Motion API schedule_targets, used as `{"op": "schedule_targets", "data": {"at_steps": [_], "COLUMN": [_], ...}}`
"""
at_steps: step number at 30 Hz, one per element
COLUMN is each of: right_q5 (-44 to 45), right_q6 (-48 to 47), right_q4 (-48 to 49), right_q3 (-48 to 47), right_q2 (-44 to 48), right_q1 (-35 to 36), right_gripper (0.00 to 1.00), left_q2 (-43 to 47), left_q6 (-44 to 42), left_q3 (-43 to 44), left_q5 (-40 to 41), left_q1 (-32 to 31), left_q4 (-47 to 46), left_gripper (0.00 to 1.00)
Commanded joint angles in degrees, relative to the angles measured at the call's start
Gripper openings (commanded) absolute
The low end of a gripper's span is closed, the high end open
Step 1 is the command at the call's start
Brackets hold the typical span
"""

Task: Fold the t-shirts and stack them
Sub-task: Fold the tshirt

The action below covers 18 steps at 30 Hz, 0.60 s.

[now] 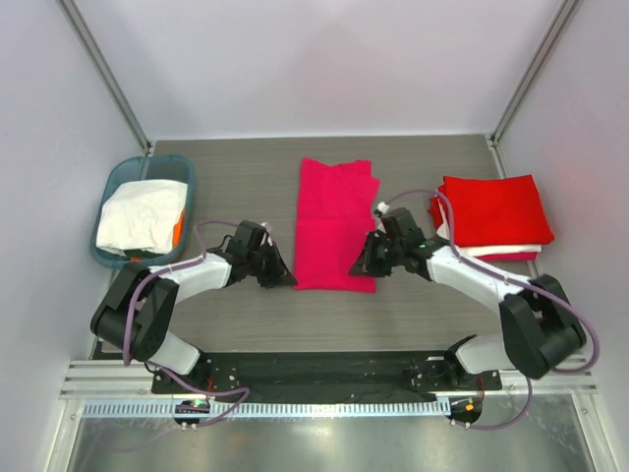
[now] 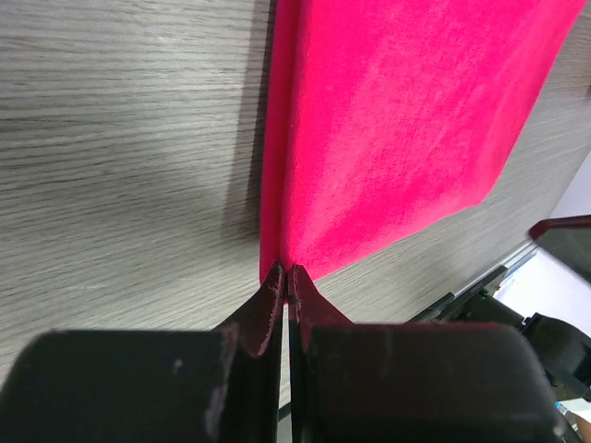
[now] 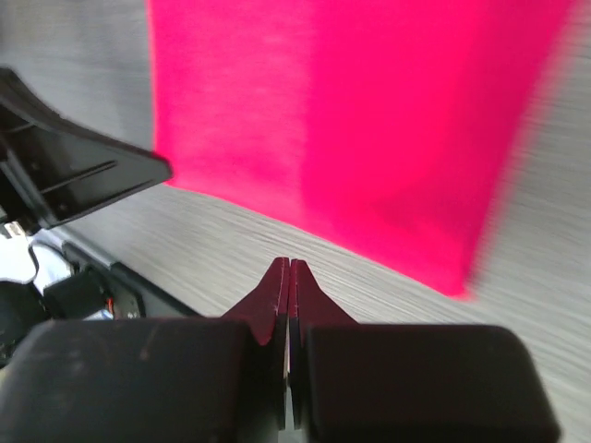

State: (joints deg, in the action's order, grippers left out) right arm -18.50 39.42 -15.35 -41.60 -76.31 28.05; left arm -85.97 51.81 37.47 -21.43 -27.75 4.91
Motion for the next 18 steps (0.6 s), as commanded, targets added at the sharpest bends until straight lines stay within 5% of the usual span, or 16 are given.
{"op": "schedule_targets", "data": {"at_steps": [1, 9, 18], "right_q5": [1.44, 2.5, 6.9], "right_q6": [4.0, 6.72, 4.53], "right_q4": [5.15, 8.41, 5.95], "right_q3": [-5.85, -11.31, 0.18], "right_q2": [-5.85, -17.28, -12.64], "right_q1": [5.95, 10.09, 7.99], "right_gripper": [0.01, 0.01, 0.01], "left_q2": [1.42, 2.56, 2.83], "left_q6": [-1.27, -1.45, -1.8], "left_q3": [-0.56, -2.93, -5.13], "left_q5": [-0.37, 0.51, 1.39], "left_q1": [-0.29, -0.55, -0.47], "left_q4": [1.24, 1.33, 1.42], "left_gripper": [0.0, 0.0, 0.0]}}
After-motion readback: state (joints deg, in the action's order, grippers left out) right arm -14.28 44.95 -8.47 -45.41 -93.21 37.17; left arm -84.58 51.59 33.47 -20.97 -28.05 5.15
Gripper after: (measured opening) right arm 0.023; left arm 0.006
